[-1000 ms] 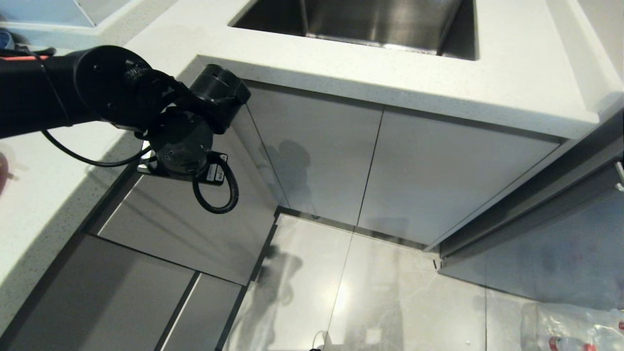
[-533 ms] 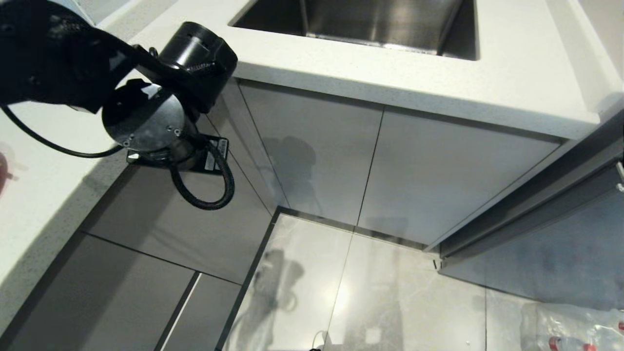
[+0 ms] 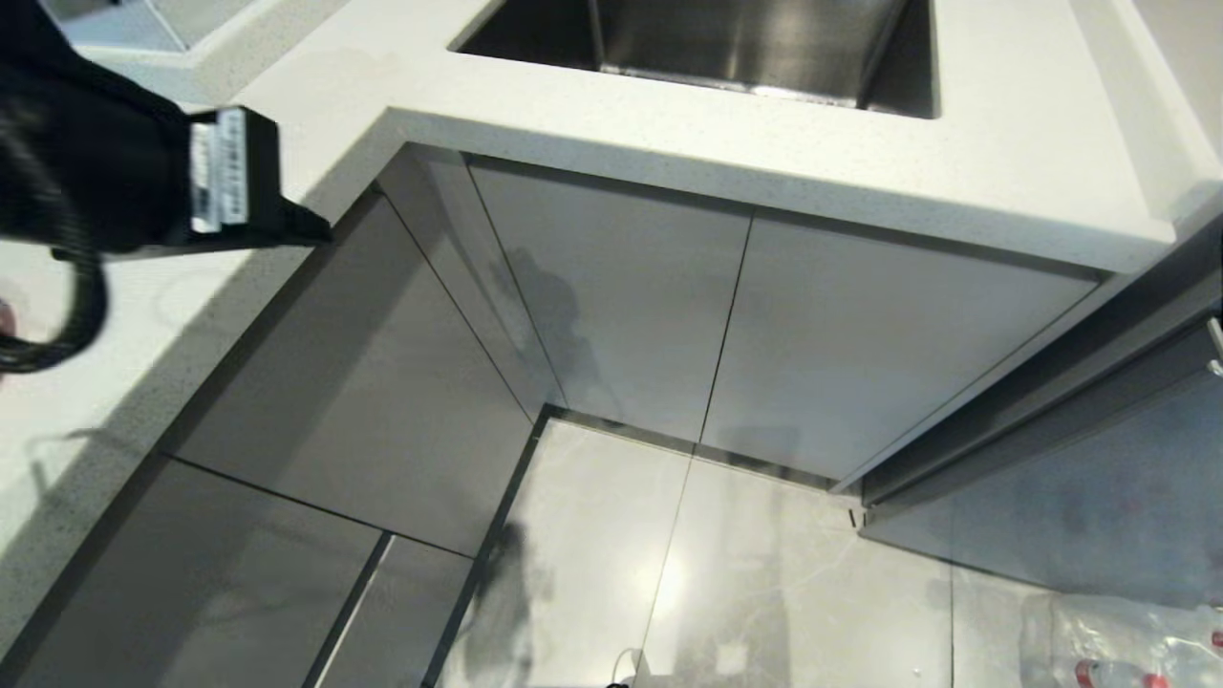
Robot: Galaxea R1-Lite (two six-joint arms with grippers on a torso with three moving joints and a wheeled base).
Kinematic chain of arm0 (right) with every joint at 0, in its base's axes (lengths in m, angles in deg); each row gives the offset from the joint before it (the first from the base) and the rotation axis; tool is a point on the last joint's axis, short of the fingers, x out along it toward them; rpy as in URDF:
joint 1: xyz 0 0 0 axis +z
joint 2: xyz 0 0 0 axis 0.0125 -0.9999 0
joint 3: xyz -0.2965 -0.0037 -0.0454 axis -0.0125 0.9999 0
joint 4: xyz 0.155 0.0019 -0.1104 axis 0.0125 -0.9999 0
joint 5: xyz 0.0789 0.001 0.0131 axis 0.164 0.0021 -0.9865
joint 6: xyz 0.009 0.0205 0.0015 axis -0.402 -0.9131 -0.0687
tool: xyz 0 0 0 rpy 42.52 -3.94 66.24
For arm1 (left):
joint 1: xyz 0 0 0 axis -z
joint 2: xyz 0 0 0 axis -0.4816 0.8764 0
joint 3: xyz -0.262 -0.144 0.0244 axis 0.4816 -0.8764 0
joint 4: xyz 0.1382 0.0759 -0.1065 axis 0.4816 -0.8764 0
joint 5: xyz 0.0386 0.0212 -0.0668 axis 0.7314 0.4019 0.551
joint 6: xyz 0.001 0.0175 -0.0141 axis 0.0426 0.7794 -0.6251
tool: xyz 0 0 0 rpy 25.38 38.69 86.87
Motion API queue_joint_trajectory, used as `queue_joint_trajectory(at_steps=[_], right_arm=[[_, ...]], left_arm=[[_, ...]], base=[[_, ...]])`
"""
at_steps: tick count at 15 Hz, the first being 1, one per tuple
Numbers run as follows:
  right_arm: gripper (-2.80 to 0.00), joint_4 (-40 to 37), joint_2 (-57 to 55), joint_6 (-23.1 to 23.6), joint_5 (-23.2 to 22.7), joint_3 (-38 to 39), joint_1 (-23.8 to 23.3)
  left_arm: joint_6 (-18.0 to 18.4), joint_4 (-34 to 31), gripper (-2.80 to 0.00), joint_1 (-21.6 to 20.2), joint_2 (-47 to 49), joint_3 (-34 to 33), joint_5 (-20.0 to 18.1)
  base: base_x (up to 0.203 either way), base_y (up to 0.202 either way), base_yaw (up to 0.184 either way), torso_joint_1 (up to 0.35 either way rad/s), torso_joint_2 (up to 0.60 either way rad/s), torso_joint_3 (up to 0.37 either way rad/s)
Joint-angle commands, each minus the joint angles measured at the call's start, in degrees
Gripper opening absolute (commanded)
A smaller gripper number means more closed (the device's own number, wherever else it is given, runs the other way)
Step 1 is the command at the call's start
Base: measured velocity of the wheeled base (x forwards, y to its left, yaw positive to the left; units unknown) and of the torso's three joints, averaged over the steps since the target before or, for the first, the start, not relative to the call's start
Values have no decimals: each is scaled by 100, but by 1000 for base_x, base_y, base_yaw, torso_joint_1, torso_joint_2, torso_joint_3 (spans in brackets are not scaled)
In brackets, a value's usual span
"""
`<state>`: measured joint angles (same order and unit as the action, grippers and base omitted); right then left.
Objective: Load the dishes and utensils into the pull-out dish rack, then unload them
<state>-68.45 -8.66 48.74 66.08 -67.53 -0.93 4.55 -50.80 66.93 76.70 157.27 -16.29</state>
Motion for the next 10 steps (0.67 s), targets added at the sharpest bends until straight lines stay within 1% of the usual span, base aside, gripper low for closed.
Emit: queue_joint_trajectory(at_steps=[1, 2, 3, 4, 5, 6, 7, 8, 10], right_arm=[[-280, 1, -5, -1, 2, 9, 3], [-280, 1, -5, -1, 2, 9, 4], [-280, 1, -5, -1, 2, 9, 3], [-280, 1, -5, -1, 2, 9, 3], [-280, 1, -5, -1, 2, 9, 9], [-280, 1, -5, -1, 2, 9, 6], [-280, 1, -5, -1, 2, 9, 3], [-280, 1, -5, -1, 2, 9, 3], [-280, 1, -5, -1, 2, 9, 3]], left_arm=[[59, 76, -280, -5, -899, -102, -475], [172, 225, -280, -117, -1313, -236, -901], [304, 350, -280, -334, -1661, -397, -1268], [459, 471, -280, -783, -2011, -585, -1621], [593, 609, -280, -1361, -2419, -840, -1946], [673, 729, -280, -1786, -2758, -1124, -2151], [774, 886, -280, -2212, -3170, -1554, -2326], [955, 1071, -280, -2528, -3580, -2056, -2462], [1417, 1537, -280, -2973, -4372, -3194, -2623]], base=[[0, 0, 0, 0, 0, 0], [0, 0, 0, 0, 0, 0], [0, 0, 0, 0, 0, 0], [0, 0, 0, 0, 0, 0], [0, 0, 0, 0, 0, 0], [0, 0, 0, 0, 0, 0], [0, 0, 0, 0, 0, 0], [0, 0, 0, 0, 0, 0], [0, 0, 0, 0, 0, 0]])
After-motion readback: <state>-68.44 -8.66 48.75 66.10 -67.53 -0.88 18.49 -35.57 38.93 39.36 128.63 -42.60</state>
